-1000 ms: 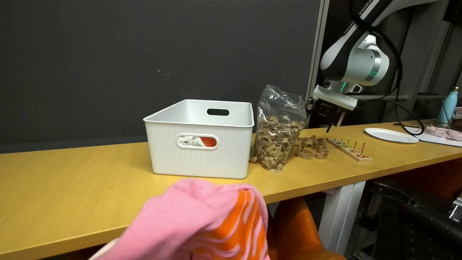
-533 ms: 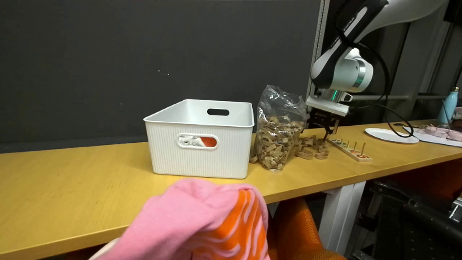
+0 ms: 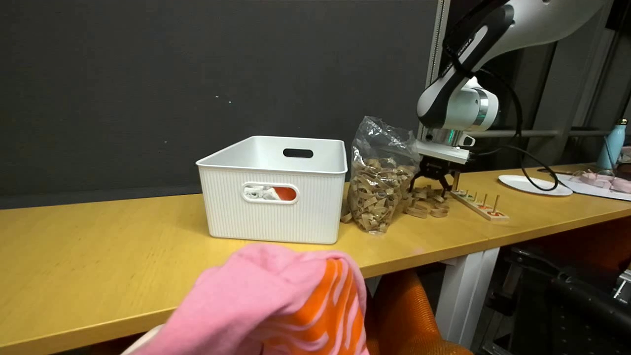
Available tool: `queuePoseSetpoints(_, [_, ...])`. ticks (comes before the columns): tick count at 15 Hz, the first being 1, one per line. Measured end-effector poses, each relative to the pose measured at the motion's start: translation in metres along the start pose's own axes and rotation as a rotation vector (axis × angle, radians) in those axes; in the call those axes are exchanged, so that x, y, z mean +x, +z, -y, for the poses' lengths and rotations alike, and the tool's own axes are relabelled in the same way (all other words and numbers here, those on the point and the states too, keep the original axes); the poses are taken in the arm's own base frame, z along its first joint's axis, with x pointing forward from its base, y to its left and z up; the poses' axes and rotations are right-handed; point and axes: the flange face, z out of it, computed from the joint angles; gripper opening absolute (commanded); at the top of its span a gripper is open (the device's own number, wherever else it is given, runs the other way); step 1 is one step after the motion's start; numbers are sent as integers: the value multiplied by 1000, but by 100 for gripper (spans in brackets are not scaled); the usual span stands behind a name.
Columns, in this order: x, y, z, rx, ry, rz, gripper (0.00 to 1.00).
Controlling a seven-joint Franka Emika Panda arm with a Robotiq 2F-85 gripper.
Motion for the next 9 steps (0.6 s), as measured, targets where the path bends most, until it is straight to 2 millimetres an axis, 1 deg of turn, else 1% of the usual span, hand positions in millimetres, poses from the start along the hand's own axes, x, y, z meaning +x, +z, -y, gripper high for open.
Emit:
queuePoseSetpoints(1, [1,1,-1,-10,7,6,74])
queuePoseSetpoints(2, [2,2,-2,-19,14,13,68])
queuePoseSetpoints(3, [2,1,-2,-27,18,20,58])
queuePoseSetpoints(7, [4,0,-4,-35,28,21,27])
queuePoseSetpoints(9, [5,-1,-4,-37,32,17,14])
